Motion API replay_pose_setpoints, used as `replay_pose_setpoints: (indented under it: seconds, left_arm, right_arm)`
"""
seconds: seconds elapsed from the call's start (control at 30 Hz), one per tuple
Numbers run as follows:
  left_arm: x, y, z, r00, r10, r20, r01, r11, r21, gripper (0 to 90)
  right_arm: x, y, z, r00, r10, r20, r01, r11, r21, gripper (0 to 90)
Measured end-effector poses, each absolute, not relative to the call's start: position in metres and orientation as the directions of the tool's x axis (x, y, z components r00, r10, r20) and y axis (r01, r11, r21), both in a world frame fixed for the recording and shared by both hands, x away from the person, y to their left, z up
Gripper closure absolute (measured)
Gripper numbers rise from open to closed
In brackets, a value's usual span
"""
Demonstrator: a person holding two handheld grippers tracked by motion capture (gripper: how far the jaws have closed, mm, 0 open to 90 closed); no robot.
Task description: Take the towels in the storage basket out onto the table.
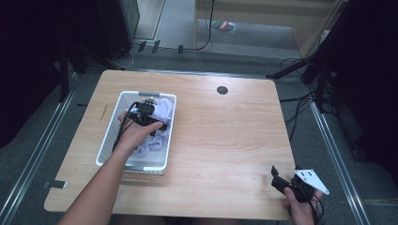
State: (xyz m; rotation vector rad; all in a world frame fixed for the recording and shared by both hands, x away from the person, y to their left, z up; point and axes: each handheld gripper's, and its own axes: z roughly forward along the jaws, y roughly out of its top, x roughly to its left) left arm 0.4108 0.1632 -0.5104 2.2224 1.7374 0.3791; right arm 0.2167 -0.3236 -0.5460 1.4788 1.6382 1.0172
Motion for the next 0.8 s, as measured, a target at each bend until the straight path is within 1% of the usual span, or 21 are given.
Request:
replay_pose_setpoints:
  seconds: [0.1, 0.2, 0.27, 0.33, 0.37, 0.43, 0.47, 0.5, 0.53, 0.63, 0.8]
  left_arm:
    - [0.409, 0.164, -0.513, 0.271, 0.962, 0.046, 0.885, -0.267, 0.380, 0.0]
    - [0.408, 0.165, -0.514, 0.278, 0.959, 0.054, 0.883, -0.277, 0.378, 0.7]
    - [0.405, 0.164, -0.515, 0.277, 0.958, 0.076, 0.878, -0.284, 0.386, 4.5]
    - [0.404, 0.164, -0.515, 0.278, 0.957, 0.079, 0.876, -0.286, 0.388, 5.6]
    - [0.404, 0.165, -0.515, 0.285, 0.955, 0.085, 0.873, -0.295, 0.388, 7.6]
    - [0.402, 0.167, -0.513, 0.286, 0.953, 0.095, 0.868, -0.300, 0.395, 14.9]
    - [0.401, 0.169, -0.511, 0.294, 0.950, 0.104, 0.864, -0.311, 0.396, 20.0]
    - [0.400, 0.170, -0.511, 0.289, 0.951, 0.112, 0.858, -0.309, 0.411, 32.2]
    - [0.397, 0.175, -0.511, 0.291, 0.950, 0.113, 0.847, -0.311, 0.431, 35.8]
    - [0.395, 0.177, -0.511, 0.286, 0.950, 0.126, 0.840, -0.312, 0.444, 43.1]
    - [0.396, 0.171, -0.509, 0.264, 0.953, 0.151, 0.855, -0.303, 0.420, 52.2]
  right_arm:
    - [0.216, -0.324, -0.546, -0.105, 0.994, 0.011, 0.449, 0.038, 0.893, 12.8]
    - [0.217, -0.324, -0.546, -0.105, 0.994, 0.011, 0.449, 0.038, 0.893, 12.8]
    - [0.217, -0.324, -0.546, -0.107, 0.994, 0.008, 0.447, 0.041, 0.894, 12.8]
    - [0.217, -0.324, -0.546, -0.107, 0.994, 0.008, 0.447, 0.041, 0.894, 12.8]
    - [0.216, -0.324, -0.546, -0.106, 0.994, 0.007, 0.446, 0.041, 0.894, 12.8]
    - [0.216, -0.324, -0.546, -0.104, 0.995, 0.010, 0.449, 0.038, 0.892, 12.8]
    - [0.216, -0.324, -0.546, -0.104, 0.994, 0.010, 0.450, 0.038, 0.892, 12.8]
    - [0.216, -0.324, -0.546, -0.105, 0.994, 0.009, 0.450, 0.039, 0.892, 12.8]
    - [0.216, -0.324, -0.546, -0.104, 0.995, 0.009, 0.450, 0.039, 0.892, 12.8]
    - [0.216, -0.323, -0.546, -0.104, 0.995, 0.009, 0.452, 0.039, 0.891, 12.8]
    - [0.216, -0.324, -0.546, -0.103, 0.995, 0.011, 0.452, 0.037, 0.891, 12.8]
